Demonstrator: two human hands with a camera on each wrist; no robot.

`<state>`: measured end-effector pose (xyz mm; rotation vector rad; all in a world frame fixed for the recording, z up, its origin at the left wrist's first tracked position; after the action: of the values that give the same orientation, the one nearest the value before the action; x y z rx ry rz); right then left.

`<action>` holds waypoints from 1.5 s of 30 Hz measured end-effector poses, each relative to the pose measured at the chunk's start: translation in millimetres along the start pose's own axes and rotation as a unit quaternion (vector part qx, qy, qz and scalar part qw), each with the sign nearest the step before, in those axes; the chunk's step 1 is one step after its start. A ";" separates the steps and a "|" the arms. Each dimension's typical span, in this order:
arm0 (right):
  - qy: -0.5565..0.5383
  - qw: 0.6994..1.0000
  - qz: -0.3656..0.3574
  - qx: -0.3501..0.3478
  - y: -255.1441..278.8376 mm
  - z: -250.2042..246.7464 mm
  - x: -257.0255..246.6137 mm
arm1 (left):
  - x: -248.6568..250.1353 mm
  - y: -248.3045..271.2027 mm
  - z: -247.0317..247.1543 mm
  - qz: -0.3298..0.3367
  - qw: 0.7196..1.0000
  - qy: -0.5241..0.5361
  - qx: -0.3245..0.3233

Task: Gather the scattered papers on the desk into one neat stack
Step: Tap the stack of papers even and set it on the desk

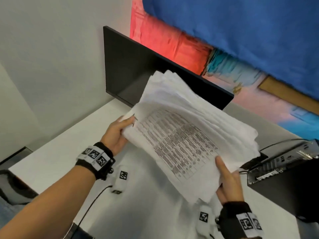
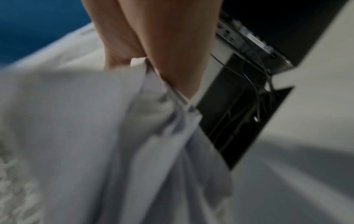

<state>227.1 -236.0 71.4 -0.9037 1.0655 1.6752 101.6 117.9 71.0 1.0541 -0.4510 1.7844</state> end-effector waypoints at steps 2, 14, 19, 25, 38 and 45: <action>0.050 0.998 -0.033 -0.013 1.5 5.3 -22.5 | 4.1 -4.0 -20.1 -0.027 0.996 -0.087 0.006; 0.216 0.969 -0.123 0.010 27.7 32.7 10.4 | 17.1 -7.4 -19.6 0.095 0.955 -0.249 0.129; 0.237 0.971 0.028 0.026 8.7 5.2 98.5 | -18.5 -19.5 -31.1 0.008 0.928 -0.351 0.125; 0.214 0.976 -0.030 0.037 -4.6 22.2 85.8 | -5.7 -21.2 -18.8 0.085 0.919 -0.347 0.166; 0.454 0.826 -0.333 -0.030 19.0 55.3 8.2 | 18.9 -36.8 -23.3 0.091 0.895 -0.362 0.243; 0.217 0.969 -0.116 0.014 -11.5 5.4 31.4 | 15.4 -37.6 -15.6 0.064 0.935 -0.341 0.067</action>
<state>228.0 -219.0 42.1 -1.3630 1.2105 1.2945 125.2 154.3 69.2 1.7817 -0.8382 1.5327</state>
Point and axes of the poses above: each hand's wrist, its own y-axis away from the middle knuckle, its own z-axis out of the palm, x = y × z, the point moved 9 cm from there along -y, towards the middle knuckle, and after that the axes turned 8 degrees about -y, right-handed, at the moved point
